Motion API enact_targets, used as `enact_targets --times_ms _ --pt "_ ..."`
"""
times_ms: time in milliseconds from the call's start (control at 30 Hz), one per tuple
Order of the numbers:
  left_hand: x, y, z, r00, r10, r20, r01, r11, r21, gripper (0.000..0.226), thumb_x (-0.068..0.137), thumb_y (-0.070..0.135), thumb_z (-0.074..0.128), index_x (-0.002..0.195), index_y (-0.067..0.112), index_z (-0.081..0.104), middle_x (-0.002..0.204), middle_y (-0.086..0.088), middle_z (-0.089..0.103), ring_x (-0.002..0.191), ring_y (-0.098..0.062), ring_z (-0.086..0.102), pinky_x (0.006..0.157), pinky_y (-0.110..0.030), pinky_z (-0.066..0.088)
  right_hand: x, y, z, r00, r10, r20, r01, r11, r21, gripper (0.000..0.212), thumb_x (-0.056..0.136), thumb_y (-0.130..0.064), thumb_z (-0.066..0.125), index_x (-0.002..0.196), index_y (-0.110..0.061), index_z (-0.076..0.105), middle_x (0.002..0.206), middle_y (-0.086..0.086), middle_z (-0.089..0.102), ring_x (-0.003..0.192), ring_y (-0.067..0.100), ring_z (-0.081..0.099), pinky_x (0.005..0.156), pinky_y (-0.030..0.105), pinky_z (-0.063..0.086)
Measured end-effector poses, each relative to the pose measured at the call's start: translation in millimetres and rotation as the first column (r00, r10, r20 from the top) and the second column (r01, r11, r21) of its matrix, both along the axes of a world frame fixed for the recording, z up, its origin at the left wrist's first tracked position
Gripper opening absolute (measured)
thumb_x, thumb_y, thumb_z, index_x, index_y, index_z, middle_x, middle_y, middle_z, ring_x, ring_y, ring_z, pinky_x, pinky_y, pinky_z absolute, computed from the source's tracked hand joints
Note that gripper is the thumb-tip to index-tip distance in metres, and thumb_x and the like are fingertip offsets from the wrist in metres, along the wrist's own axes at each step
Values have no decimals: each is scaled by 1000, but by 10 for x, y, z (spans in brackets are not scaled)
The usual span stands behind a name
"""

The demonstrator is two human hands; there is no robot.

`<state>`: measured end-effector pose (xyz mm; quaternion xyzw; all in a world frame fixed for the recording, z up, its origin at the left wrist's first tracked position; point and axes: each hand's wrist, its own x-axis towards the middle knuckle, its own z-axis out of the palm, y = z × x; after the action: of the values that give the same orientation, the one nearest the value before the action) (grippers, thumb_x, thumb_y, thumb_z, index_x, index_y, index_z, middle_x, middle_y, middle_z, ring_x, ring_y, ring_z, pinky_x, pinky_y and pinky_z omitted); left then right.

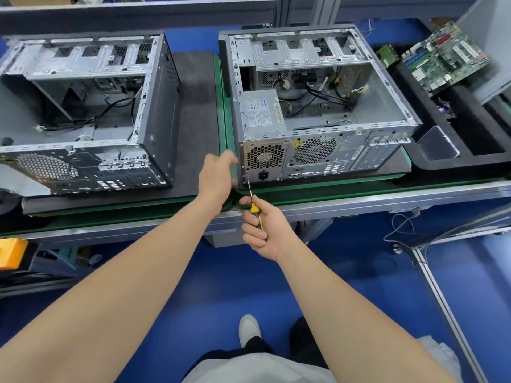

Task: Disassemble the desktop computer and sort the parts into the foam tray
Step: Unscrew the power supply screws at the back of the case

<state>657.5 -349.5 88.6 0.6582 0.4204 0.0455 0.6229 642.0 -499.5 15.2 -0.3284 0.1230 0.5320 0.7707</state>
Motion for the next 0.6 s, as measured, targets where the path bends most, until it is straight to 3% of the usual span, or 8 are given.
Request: enact_targets --times_ms 67,133,200,267,400,533,600 --pt "18 28 151 969 13 245 -16 1000 9 50 74 61 59 107 24 52 104 5 57 94 -15 58 89 -45 47 13 -18 15 1000 -12 -12 12 1000 -4 31 110 -37 50 100 -14 69 62 -3 35 36 9 23 31 22 20" --pt "147 9 275 960 -36 276 46 998 -30 77 72 76 61 135 35 46 136 8 54 123 -17 51 100 -47 43 20 -22 36 1000 -4 -22 4 1000 -12 32 110 -36 49 99 -14 69 60 -3 36 36 9 23 31 21 20" --pt "285 -62 351 966 -119 231 136 989 -59 91 76 77 63 153 42 29 155 9 43 137 -20 43 110 -53 36 26 -17 55 999 -3 -32 2 1000 -17 33 110 -36 48 98 -14 69 60 -3 36 36 9 23 32 21 18" --pt "346 -118 323 965 -112 239 134 988 -80 88 80 62 68 155 43 27 149 10 51 135 -21 49 114 -55 36 24 -11 74 999 -3 -44 2 1000 -19 34 110 -36 48 97 -13 69 59 -4 36 36 9 23 33 21 17" --pt "324 -92 296 964 -82 255 119 984 -133 85 75 42 73 151 39 35 134 5 64 120 -24 63 104 -54 48 12 -4 128 998 -4 -55 3 1000 -18 35 110 -36 48 96 -13 69 59 -4 34 37 9 23 32 22 17" --pt "316 -32 357 959 -79 271 124 980 -156 71 82 29 75 145 32 43 118 4 72 83 -12 77 68 -37 59 9 3 160 996 -7 -89 6 1000 -8 35 110 -36 48 94 -14 69 59 -5 32 36 8 22 32 21 15" --pt "306 -17 368 961 -81 265 123 982 -147 65 85 27 75 142 32 45 114 4 73 79 -11 77 65 -36 59 17 8 168 993 -11 -118 12 1000 3 35 110 -36 48 93 -14 69 59 -5 32 36 8 22 32 21 15"
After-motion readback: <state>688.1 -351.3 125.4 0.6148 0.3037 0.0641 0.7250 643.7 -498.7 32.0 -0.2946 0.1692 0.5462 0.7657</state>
